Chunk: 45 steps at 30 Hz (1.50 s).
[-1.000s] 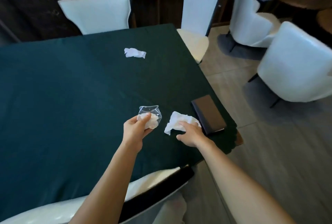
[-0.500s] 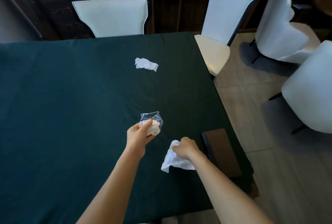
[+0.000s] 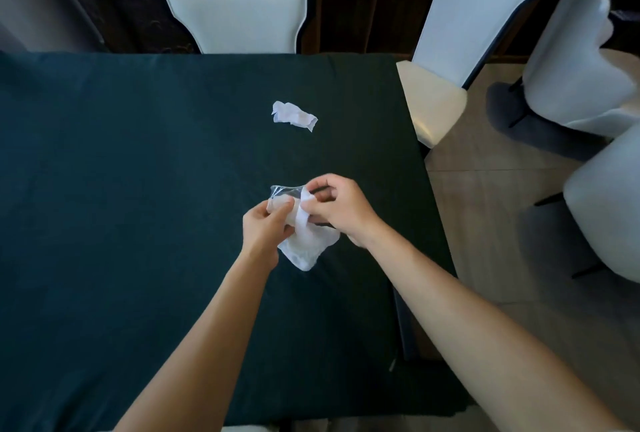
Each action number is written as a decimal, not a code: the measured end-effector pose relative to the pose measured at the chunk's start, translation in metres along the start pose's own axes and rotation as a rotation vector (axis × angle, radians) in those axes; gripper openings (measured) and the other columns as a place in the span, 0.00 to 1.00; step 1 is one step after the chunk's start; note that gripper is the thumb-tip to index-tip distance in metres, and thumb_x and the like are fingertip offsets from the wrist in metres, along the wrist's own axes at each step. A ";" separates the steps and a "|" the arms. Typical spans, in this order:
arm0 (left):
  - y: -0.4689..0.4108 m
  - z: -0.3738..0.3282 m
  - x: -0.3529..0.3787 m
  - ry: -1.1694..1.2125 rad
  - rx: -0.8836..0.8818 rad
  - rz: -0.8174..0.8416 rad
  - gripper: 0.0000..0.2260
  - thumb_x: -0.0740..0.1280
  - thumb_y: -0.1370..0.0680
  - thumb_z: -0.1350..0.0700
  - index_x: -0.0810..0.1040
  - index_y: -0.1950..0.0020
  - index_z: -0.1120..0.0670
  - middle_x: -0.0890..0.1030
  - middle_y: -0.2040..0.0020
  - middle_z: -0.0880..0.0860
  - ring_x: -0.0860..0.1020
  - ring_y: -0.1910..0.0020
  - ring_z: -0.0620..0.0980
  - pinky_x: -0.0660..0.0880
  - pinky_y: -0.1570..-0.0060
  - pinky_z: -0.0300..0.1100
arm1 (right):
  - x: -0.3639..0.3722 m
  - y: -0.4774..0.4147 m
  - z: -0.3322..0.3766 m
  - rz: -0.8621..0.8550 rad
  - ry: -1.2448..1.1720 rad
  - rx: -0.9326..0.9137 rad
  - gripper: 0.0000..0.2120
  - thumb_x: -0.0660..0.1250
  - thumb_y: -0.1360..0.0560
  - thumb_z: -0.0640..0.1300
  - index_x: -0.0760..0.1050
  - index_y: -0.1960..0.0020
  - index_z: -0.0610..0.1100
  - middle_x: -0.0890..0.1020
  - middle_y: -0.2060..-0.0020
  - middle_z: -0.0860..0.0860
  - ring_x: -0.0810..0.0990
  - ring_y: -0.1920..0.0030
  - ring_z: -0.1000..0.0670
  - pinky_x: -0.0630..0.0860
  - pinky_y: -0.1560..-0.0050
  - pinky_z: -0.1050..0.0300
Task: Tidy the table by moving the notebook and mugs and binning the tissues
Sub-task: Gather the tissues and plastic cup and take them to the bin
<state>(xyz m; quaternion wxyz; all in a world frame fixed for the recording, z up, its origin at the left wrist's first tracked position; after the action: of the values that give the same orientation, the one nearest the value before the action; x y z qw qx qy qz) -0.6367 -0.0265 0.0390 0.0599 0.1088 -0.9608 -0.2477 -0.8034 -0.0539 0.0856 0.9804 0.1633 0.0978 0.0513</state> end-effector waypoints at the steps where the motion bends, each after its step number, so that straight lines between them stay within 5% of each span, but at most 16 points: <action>1: 0.000 -0.006 0.006 0.010 0.011 0.021 0.16 0.73 0.24 0.56 0.80 0.45 0.69 0.81 0.54 0.61 0.81 0.56 0.55 0.84 0.51 0.53 | -0.001 -0.005 0.008 -0.009 -0.036 -0.018 0.11 0.76 0.29 0.35 0.82 0.48 0.44 0.85 0.55 0.43 0.88 0.53 0.45 0.87 0.54 0.50; 6: -0.007 -0.030 0.026 0.063 0.018 0.019 0.11 0.78 0.27 0.52 0.81 0.60 0.56 0.80 0.67 0.49 0.78 0.69 0.47 0.76 0.70 0.39 | -0.009 -0.035 0.025 -0.086 -0.237 -0.018 0.09 0.75 0.27 0.34 0.82 0.49 0.41 0.85 0.55 0.43 0.88 0.57 0.49 0.86 0.57 0.56; 11: -0.031 -0.042 0.054 0.181 -0.032 0.047 0.19 0.68 0.19 0.44 0.86 0.46 0.59 0.87 0.52 0.59 0.86 0.55 0.55 0.84 0.56 0.49 | -0.023 -0.076 0.023 -0.121 -0.406 0.081 0.10 0.76 0.28 0.38 0.82 0.48 0.43 0.87 0.52 0.45 0.88 0.53 0.45 0.87 0.50 0.49; 17: -0.076 -0.049 0.070 0.167 0.035 0.013 0.13 0.73 0.20 0.54 0.83 0.43 0.64 0.84 0.52 0.64 0.82 0.60 0.56 0.75 0.70 0.42 | -0.017 -0.148 0.021 0.042 -0.468 0.177 0.03 0.73 0.25 0.39 0.83 0.52 0.39 0.86 0.60 0.44 0.86 0.59 0.45 0.84 0.50 0.46; 21: -0.112 -0.047 0.063 0.167 -0.004 -0.076 0.07 0.73 0.21 0.58 0.84 0.47 0.62 0.85 0.57 0.58 0.81 0.66 0.52 0.72 0.74 0.41 | -0.017 -0.207 0.022 0.111 -0.245 0.128 0.03 0.71 0.24 0.37 0.83 0.55 0.40 0.86 0.65 0.46 0.86 0.67 0.48 0.84 0.63 0.55; 24: -0.133 -0.038 0.047 0.218 -0.055 -0.194 0.04 0.69 0.21 0.64 0.83 0.50 0.61 0.83 0.55 0.62 0.80 0.59 0.58 0.75 0.62 0.49 | -0.016 -0.255 0.016 0.116 -0.031 0.063 0.05 0.68 0.25 0.38 0.83 0.56 0.41 0.85 0.66 0.45 0.83 0.72 0.51 0.81 0.68 0.59; 26: -0.145 -0.034 0.035 0.229 -0.067 -0.249 0.04 0.68 0.21 0.65 0.82 0.49 0.62 0.84 0.54 0.64 0.78 0.55 0.61 0.75 0.51 0.58 | -0.016 -0.293 0.017 0.079 0.244 -0.047 0.06 0.68 0.26 0.41 0.84 0.53 0.44 0.86 0.63 0.49 0.86 0.62 0.49 0.81 0.58 0.57; 28: -0.148 -0.035 0.025 0.208 -0.068 -0.272 0.04 0.69 0.21 0.63 0.82 0.50 0.63 0.84 0.54 0.63 0.78 0.55 0.60 0.77 0.46 0.60 | -0.012 -0.326 0.020 0.054 0.551 -0.186 0.11 0.67 0.24 0.41 0.83 0.44 0.43 0.86 0.49 0.47 0.83 0.45 0.44 0.77 0.45 0.56; 31: -0.150 -0.038 0.007 0.143 -0.048 -0.299 0.06 0.70 0.21 0.58 0.82 0.53 0.61 0.81 0.59 0.58 0.75 0.58 0.56 0.75 0.58 0.50 | 0.011 -0.364 0.015 0.138 0.886 -0.298 0.17 0.64 0.21 0.40 0.81 0.34 0.45 0.68 0.25 0.39 0.67 0.27 0.35 0.70 0.33 0.47; 33: -0.153 -0.040 -0.009 0.121 -0.029 -0.316 0.09 0.70 0.20 0.56 0.82 0.51 0.63 0.81 0.60 0.55 0.76 0.60 0.55 0.74 0.61 0.46 | 0.027 -0.381 0.006 0.200 1.031 -0.278 0.16 0.62 0.20 0.41 0.80 0.35 0.47 0.62 0.23 0.40 0.60 0.24 0.35 0.70 0.33 0.43; 37: -0.148 -0.045 -0.041 0.089 -0.029 -0.363 0.09 0.71 0.20 0.56 0.82 0.53 0.62 0.81 0.65 0.52 0.77 0.66 0.50 0.75 0.64 0.42 | 0.042 -0.389 0.004 0.213 1.003 -0.171 0.12 0.59 0.22 0.36 0.78 0.43 0.36 0.80 0.44 0.40 0.77 0.41 0.36 0.78 0.46 0.46; 40: -0.135 -0.045 -0.065 0.069 -0.035 -0.405 0.06 0.71 0.20 0.56 0.83 0.53 0.58 0.81 0.66 0.51 0.77 0.69 0.49 0.75 0.67 0.40 | 0.055 -0.374 0.014 0.200 0.870 -0.178 0.11 0.58 0.27 0.31 0.70 0.67 0.39 0.74 0.67 0.45 0.76 0.59 0.39 0.69 0.65 0.52; 42: -0.121 -0.044 -0.086 0.071 -0.043 -0.448 0.08 0.70 0.20 0.56 0.83 0.51 0.60 0.81 0.65 0.53 0.76 0.67 0.51 0.75 0.65 0.42 | 0.068 -0.355 0.027 0.221 0.767 -0.220 0.10 0.57 0.30 0.31 0.67 0.69 0.36 0.70 0.71 0.41 0.70 0.63 0.37 0.67 0.68 0.49; 45: -0.095 -0.045 -0.115 0.094 -0.051 -0.519 0.09 0.70 0.19 0.55 0.84 0.49 0.60 0.83 0.62 0.53 0.78 0.67 0.50 0.77 0.66 0.41 | 0.091 -0.322 0.049 0.291 0.637 -0.266 0.13 0.60 0.30 0.35 0.83 0.64 0.41 0.83 0.66 0.44 0.78 0.60 0.39 0.78 0.65 0.51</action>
<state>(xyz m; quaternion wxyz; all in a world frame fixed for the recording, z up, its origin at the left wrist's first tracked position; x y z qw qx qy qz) -0.5005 -0.1012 0.0248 0.0416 0.3613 -0.8904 -0.2736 -0.6820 -0.3601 0.0083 0.8960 0.0224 0.3660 0.2504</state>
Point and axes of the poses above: each hand's wrist, its own y-axis away from the middle knuckle, its own x-axis out of the palm, z = x × y, the point moved 9 cm from there along -y, towards the middle knuckle
